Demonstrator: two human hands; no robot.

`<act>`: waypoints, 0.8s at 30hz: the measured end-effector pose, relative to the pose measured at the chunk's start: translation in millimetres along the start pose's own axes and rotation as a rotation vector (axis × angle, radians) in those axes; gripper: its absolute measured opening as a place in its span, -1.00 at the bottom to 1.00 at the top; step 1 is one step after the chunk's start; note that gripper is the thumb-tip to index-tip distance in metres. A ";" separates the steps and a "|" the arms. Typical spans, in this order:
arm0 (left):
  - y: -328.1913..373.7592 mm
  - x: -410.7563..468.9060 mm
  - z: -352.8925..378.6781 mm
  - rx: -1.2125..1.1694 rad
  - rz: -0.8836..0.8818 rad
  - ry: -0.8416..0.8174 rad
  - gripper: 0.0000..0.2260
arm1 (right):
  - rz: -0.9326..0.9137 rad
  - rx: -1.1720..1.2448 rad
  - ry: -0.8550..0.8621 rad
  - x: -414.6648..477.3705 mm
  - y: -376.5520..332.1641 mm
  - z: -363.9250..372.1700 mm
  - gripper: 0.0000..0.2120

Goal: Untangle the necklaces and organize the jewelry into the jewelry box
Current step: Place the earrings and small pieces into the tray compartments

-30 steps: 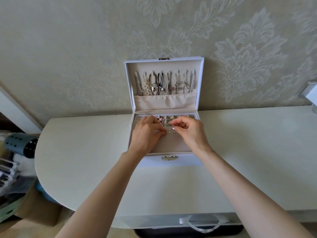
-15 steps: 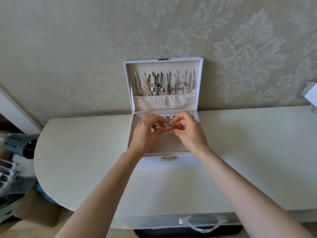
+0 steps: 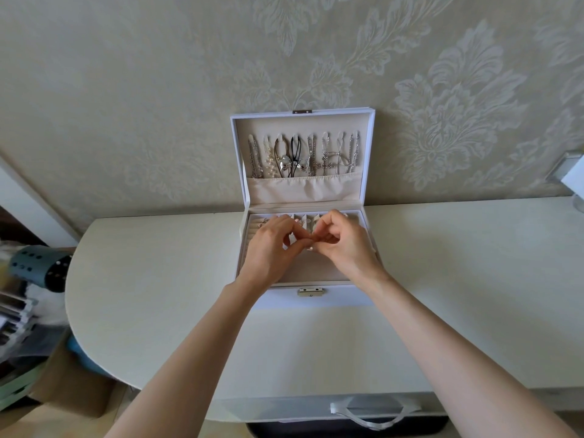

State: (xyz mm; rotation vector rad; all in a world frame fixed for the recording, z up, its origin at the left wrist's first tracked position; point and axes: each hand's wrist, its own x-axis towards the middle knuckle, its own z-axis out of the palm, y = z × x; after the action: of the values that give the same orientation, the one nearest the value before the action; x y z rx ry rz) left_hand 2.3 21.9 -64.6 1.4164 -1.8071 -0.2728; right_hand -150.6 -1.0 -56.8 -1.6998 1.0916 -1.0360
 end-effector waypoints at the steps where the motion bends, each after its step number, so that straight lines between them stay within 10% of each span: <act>1: -0.7 -0.9 0.0 0.008 -0.003 0.004 -0.93 | -0.002 0.000 -0.010 0.0 -0.8 0.0 -0.78; 10: -19.7 -4.2 -10.8 0.080 -0.189 0.011 -0.91 | 0.131 0.218 0.373 9.1 18.8 -7.1 -0.77; 24: -16.9 -2.8 -12.3 0.075 -0.263 -0.010 -0.92 | 0.140 0.254 0.390 9.2 16.7 -6.0 -0.77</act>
State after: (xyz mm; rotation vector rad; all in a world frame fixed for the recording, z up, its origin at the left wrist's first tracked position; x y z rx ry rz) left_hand 23.1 22.2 -68.1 1.7109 -1.6523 -0.3500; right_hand -157.7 -15.4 -68.8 -1.2309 1.2415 -1.3869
